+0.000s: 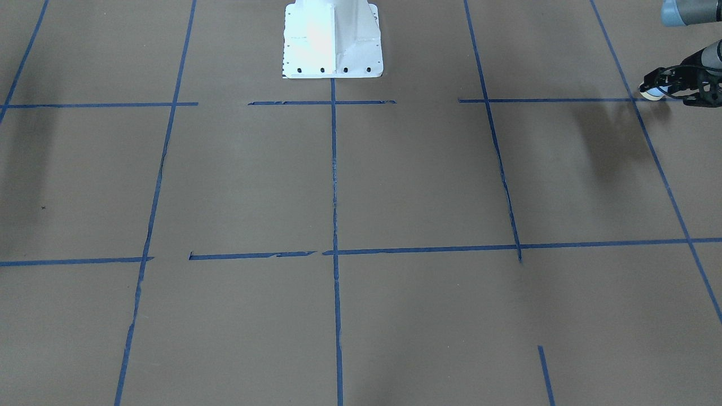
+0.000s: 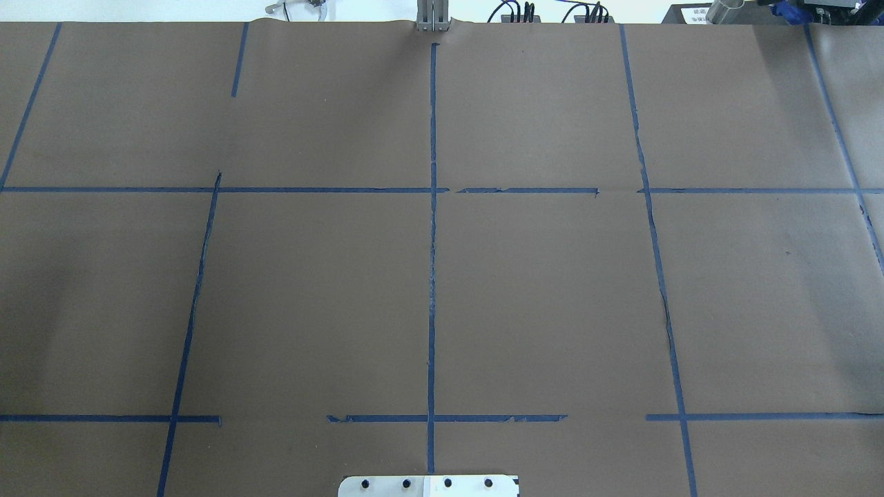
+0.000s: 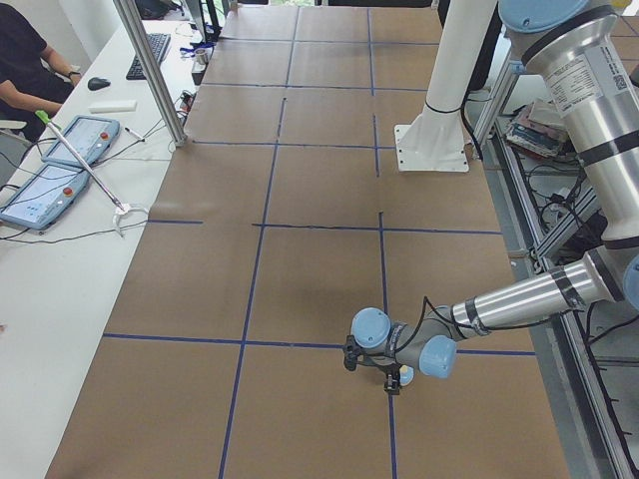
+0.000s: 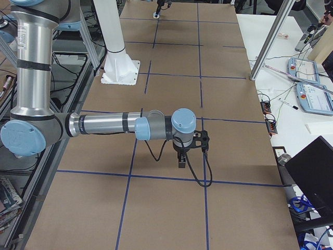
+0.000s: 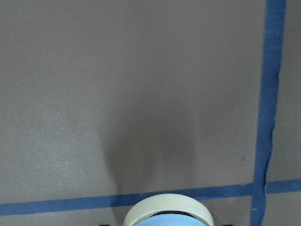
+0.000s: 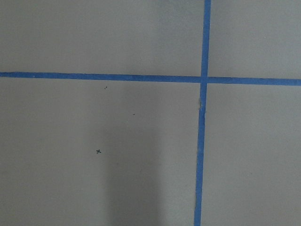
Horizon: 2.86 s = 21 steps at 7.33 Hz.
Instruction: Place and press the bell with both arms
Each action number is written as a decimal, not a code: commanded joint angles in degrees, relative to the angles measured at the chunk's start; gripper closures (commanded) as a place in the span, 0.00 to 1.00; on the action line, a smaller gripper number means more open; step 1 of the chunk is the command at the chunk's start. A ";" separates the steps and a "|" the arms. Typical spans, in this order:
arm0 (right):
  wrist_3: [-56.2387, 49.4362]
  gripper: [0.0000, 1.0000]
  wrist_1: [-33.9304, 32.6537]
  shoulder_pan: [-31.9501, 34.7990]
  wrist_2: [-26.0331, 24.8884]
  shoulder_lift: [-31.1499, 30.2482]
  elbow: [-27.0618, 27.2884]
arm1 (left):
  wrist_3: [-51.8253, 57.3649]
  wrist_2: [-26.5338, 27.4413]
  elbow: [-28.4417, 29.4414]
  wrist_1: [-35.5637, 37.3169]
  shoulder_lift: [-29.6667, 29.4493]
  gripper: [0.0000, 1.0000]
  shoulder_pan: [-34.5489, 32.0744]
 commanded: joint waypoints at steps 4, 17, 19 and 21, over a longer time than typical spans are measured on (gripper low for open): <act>0.09 0.00 0.00 0.00 -0.09 0.12 0.00 | -17.71 -4.06 -9.86 -11.39 -4.57 0.92 0.27; 0.44 0.00 2.02 -0.18 1.13 -0.05 -0.53 | -53.67 12.90 27.60 23.94 -89.05 0.84 21.18; 0.44 0.00 2.02 -0.18 1.32 -0.05 -0.53 | -53.67 14.12 29.29 23.94 -89.25 0.65 22.15; 0.44 0.00 2.02 -0.18 1.67 -0.05 -0.53 | -53.58 14.22 30.44 23.86 -89.34 0.57 22.59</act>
